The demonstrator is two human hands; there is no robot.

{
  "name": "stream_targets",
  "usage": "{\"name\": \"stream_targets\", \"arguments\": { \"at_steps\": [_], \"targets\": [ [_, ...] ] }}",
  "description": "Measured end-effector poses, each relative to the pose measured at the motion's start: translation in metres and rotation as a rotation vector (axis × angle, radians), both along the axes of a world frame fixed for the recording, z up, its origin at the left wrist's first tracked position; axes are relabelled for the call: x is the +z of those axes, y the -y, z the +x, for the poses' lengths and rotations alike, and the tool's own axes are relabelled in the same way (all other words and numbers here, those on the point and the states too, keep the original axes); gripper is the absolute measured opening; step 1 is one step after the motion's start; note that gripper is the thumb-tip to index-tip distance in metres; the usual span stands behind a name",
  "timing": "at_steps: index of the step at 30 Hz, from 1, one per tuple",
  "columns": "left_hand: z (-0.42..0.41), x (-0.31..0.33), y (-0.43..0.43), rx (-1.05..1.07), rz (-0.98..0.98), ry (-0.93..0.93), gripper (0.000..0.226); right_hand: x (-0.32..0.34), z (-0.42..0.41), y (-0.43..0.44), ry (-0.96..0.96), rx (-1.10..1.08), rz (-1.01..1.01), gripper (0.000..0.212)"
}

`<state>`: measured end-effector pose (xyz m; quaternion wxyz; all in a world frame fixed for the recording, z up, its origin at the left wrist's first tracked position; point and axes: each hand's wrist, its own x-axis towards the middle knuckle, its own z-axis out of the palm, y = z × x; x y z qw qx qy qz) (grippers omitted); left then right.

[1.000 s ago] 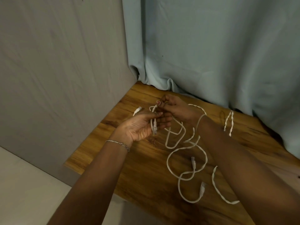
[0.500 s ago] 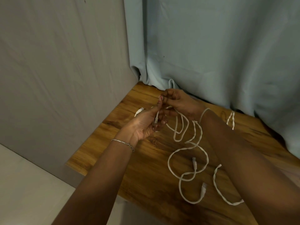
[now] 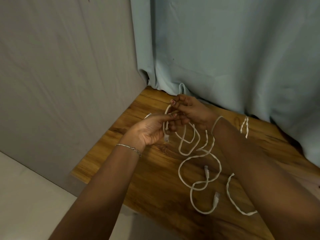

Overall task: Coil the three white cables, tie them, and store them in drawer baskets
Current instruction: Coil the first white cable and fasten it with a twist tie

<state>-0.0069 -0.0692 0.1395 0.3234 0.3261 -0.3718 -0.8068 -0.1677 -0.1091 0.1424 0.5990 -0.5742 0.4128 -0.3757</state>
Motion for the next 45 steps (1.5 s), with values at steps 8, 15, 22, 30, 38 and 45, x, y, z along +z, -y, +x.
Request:
{"name": "stream_targets", "arguments": {
  "at_steps": [8, 15, 22, 30, 38, 45],
  "targets": [
    [-0.006, 0.000, 0.006, 0.134, -0.037, 0.041, 0.049, -0.027, -0.003, 0.002, -0.202, -0.114, -0.153, 0.017],
    [-0.003, 0.002, 0.027, 0.468, -0.044, -0.205, 0.041, -0.033, 0.017, -0.023, -0.694, 0.116, -0.398, 0.017],
    [-0.006, -0.003, 0.040, 0.465, -0.294, 0.172, 0.041, -0.012, 0.020, -0.027, -1.107, 0.406, -0.511, 0.030],
    [-0.001, -0.025, 0.038, 0.235, -0.724, 0.951, 0.040, 0.022, 0.014, -0.016, -1.247, 0.204, -0.763, 0.027],
    [0.001, -0.013, 0.018, -0.036, -0.357, 0.560, 0.078, 0.045, 0.001, 0.011, -1.237, 0.183, -0.769, 0.017],
    [0.017, -0.015, 0.014, -0.382, -0.089, -0.027, 0.051, 0.030, -0.018, 0.024, -1.534, 0.080, -1.144, 0.012]
  ]
}}
